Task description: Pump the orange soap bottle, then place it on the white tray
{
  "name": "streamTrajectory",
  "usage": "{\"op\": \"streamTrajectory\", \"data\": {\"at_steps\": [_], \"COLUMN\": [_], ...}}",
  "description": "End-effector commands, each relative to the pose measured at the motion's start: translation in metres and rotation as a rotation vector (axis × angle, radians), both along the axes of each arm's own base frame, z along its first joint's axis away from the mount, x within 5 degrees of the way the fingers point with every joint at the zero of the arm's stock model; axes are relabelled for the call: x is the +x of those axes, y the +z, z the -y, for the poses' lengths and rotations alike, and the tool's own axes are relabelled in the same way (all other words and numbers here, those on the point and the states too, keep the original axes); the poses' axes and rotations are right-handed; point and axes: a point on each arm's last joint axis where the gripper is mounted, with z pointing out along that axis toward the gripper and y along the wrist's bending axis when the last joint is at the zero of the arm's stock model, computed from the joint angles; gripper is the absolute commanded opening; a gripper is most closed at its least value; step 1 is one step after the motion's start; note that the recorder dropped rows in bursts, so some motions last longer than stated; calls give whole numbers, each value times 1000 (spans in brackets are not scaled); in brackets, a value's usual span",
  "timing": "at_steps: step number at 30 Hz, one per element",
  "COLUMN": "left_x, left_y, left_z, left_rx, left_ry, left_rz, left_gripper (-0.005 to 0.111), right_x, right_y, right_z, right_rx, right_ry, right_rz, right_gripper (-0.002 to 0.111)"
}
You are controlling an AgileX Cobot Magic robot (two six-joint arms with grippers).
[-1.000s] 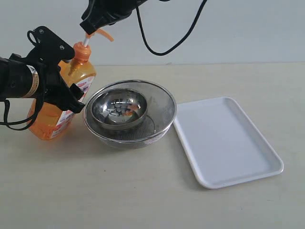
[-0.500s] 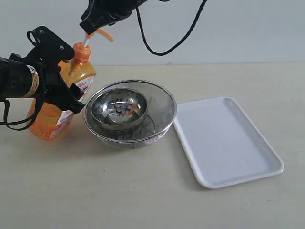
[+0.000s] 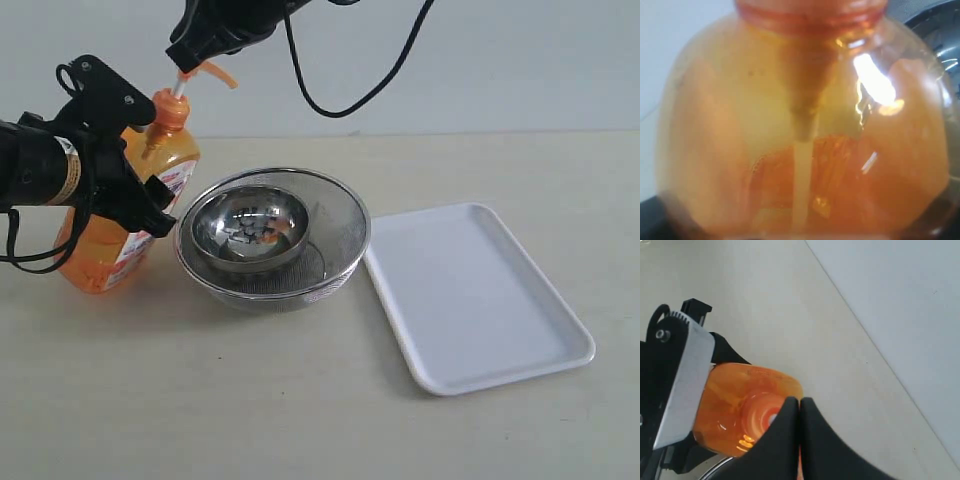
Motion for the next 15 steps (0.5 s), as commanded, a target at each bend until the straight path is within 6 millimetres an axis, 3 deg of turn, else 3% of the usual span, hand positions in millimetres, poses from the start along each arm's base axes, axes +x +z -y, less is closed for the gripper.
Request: {"op": "streamTrajectory", "data": {"at_steps": [1,10,15], "left_x": [-2,-2,-2], "left_y": [3,3,5], "left_z": [7,7,7], "left_rx": [-33,-33,-35], "left_ry": [-40,-40,-40], "left_rz": [-5,-5,-1], "left_gripper": [5,5,5], "right_x": [-14,-14,-14], "right_y": [-35,-35,-18], "right_z": [-20,-20,-15], "right_rx": [-105,-107,-102], "right_ry": [98,95,60], "right_rz": [-105,-95,-24], "right_gripper": [0,0,0]}}
